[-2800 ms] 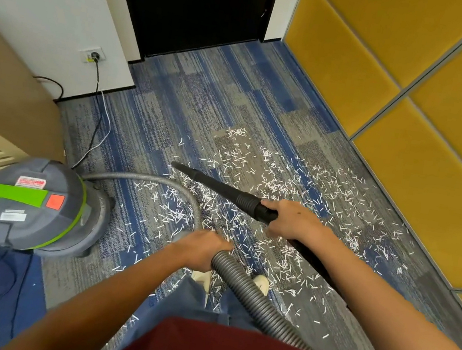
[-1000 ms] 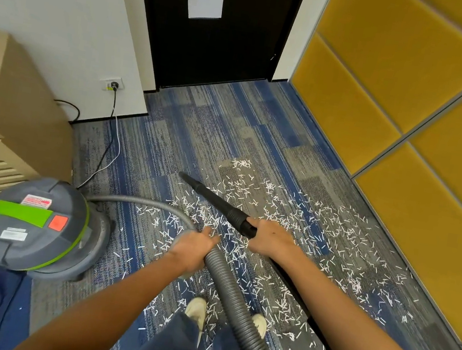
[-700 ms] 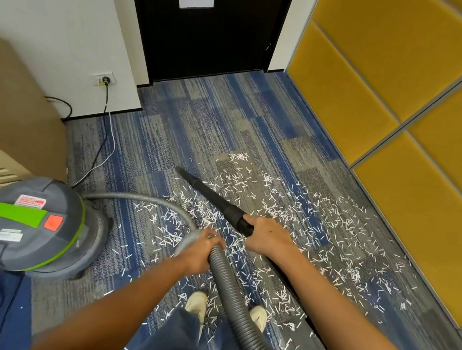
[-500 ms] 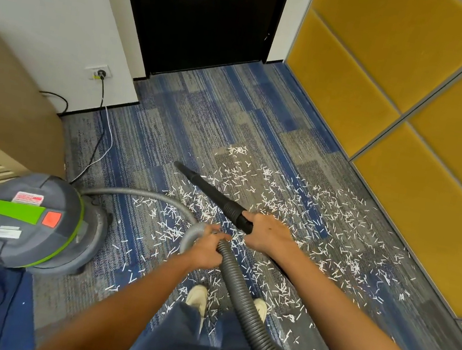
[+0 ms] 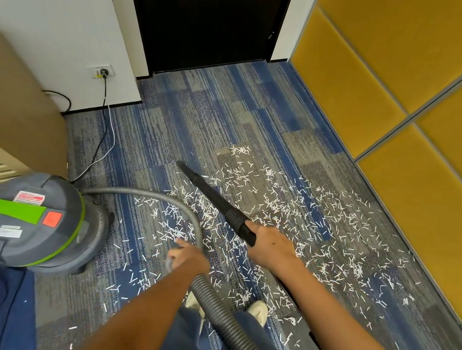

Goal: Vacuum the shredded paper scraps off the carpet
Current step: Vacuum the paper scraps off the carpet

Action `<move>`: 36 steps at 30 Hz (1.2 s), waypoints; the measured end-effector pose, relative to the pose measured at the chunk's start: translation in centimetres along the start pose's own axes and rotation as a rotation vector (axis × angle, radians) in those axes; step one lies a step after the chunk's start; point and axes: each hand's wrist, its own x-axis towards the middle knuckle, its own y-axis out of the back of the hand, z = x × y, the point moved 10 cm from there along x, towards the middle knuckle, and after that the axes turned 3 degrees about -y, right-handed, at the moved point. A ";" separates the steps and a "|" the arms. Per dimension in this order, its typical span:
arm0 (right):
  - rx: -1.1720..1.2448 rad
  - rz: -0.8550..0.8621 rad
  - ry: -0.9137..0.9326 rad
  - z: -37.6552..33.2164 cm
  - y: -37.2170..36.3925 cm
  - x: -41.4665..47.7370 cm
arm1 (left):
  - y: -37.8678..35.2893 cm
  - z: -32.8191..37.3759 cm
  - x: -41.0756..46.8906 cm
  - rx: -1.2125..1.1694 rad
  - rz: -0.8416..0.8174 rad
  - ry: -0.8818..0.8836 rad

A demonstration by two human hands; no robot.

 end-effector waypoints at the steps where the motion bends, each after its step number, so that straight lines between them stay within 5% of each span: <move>1: -0.005 0.003 0.004 -0.1 0.1 -0.2 | -0.3 -0.7 0.9 -0.014 -0.016 0.021; 6: -0.003 0.004 0.008 -0.6 0.0 -0.7 | -1.6 -2.0 1.8 -0.581 -0.284 0.138; 10: 0.023 -0.004 0.000 -0.2 0.1 -1.0 | 1.0 0.2 0.6 -0.984 -0.216 0.162; 17: 0.149 0.016 -0.010 -0.5 1.8 -0.3 | 12.9 7.5 -2.8 -0.422 0.400 -0.298; 20: 0.126 0.067 0.000 -1.5 2.5 0.3 | 13.8 8.3 -4.6 -0.212 0.513 -0.455; 24: 0.133 0.069 0.025 -2.0 2.5 1.0 | 11.0 5.8 -3.4 0.269 0.458 -0.459; 31: 0.155 -0.004 0.001 -2.1 0.4 1.1 | 8.4 -4.0 1.1 0.307 0.225 -0.220; 36: 0.077 -0.002 0.027 -3.5 -0.1 0.7 | 7.9 -4.1 0.1 0.323 0.217 -0.250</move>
